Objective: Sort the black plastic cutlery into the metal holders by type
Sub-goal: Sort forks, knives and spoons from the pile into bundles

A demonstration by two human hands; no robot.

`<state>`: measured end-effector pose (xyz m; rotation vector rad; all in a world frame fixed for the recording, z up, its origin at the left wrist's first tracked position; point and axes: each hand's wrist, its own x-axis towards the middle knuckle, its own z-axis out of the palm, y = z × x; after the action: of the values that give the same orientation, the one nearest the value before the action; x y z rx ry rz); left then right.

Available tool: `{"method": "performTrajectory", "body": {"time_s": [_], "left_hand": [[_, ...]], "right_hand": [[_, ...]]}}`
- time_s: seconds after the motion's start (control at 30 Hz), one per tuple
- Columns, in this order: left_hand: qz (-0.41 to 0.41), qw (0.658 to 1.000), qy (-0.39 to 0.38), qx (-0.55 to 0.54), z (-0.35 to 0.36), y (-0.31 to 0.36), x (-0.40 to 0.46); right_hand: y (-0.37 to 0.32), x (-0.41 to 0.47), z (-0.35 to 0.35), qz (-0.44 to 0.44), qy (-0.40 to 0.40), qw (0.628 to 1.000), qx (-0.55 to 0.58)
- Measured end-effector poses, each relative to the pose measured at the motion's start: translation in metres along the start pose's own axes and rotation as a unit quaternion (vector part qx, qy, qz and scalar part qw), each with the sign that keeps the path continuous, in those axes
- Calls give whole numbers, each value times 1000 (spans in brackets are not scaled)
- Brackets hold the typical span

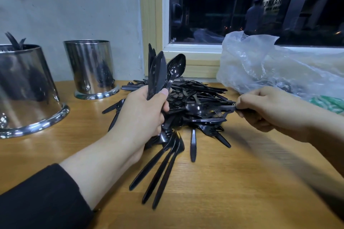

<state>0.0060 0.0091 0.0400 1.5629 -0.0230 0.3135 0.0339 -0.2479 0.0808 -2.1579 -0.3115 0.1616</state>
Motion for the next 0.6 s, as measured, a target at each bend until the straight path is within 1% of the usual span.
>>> {"method": "performTrajectory", "body": {"time_s": [0.1, 0.17, 0.4, 0.6], "left_hand": [[-2, 1000, 2, -24, 1, 0, 0], [-1, 1000, -2, -31, 3, 0, -1], [9, 1000, -23, -5, 9, -2, -7], [16, 998, -50, 26, 14, -2, -13]], "right_hand": [[3, 4, 6, -36, 28, 992, 120], [5, 7, 16, -61, 33, 983, 167], [1, 6, 58, -117, -7, 969, 219], [-4, 2, 78, -117, 17, 953, 279]]}}
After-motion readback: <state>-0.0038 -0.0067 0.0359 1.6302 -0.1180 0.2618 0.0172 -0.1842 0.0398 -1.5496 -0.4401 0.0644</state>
